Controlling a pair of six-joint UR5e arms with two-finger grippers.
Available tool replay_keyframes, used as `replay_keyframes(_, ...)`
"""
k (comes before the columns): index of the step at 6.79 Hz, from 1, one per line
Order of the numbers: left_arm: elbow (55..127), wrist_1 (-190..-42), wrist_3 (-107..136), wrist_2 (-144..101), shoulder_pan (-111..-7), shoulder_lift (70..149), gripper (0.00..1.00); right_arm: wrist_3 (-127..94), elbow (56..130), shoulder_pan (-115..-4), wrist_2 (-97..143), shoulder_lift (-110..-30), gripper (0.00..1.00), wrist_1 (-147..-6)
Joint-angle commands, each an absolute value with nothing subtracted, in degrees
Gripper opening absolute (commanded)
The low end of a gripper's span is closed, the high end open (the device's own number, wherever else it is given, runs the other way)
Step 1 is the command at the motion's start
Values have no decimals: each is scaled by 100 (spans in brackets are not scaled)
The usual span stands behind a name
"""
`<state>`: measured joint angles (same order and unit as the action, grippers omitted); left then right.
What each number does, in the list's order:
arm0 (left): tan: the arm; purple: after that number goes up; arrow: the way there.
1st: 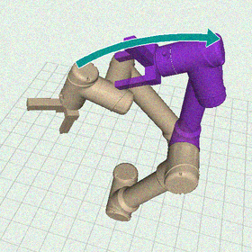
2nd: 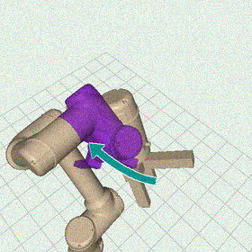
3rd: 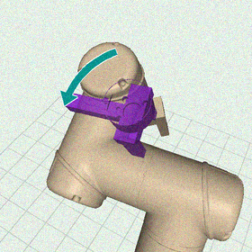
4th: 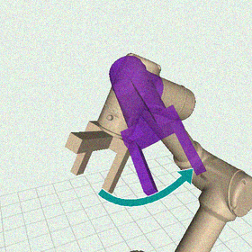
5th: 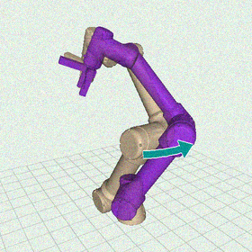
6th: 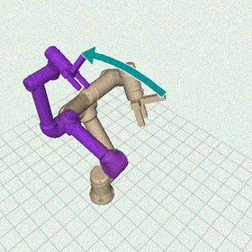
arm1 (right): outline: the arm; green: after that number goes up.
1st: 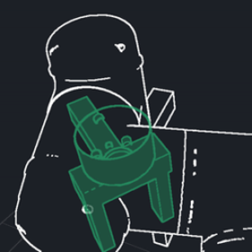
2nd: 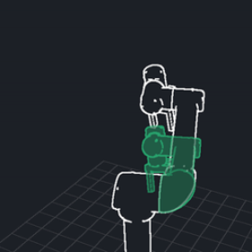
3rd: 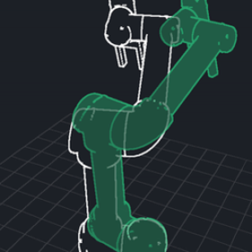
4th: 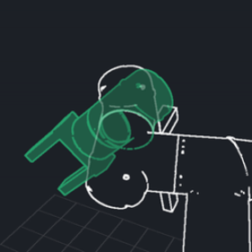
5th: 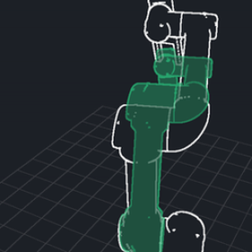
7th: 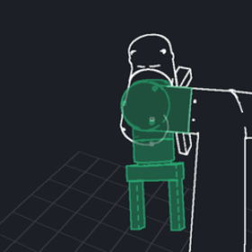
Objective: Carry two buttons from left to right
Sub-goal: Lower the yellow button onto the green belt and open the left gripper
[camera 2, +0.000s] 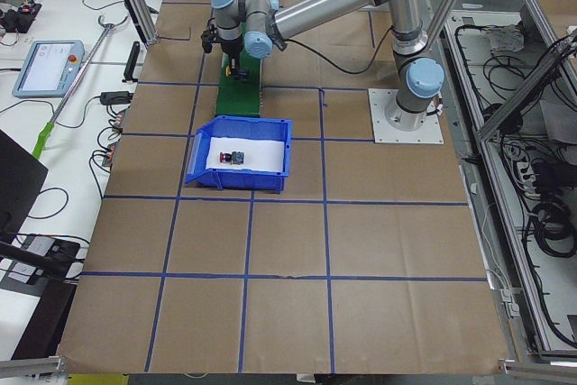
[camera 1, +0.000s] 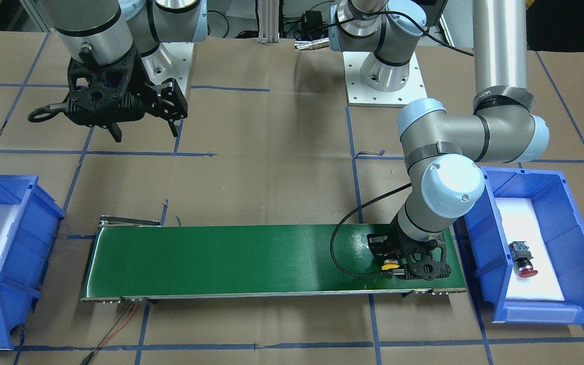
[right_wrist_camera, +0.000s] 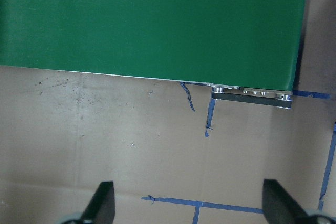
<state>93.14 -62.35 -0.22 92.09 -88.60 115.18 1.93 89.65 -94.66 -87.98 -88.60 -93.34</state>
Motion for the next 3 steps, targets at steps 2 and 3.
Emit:
replay_keyframes(2, 9483, -6214, -115, 9193, -8859, 11470, 88, 202, 8965, -9466, -8798, -8859, 100, -9334)
replay_keyframes(3, 9414, -6249, -88, 9211, -8790, 11452, 99, 193, 8965, -9466, -8798, -8859, 100, -9334)
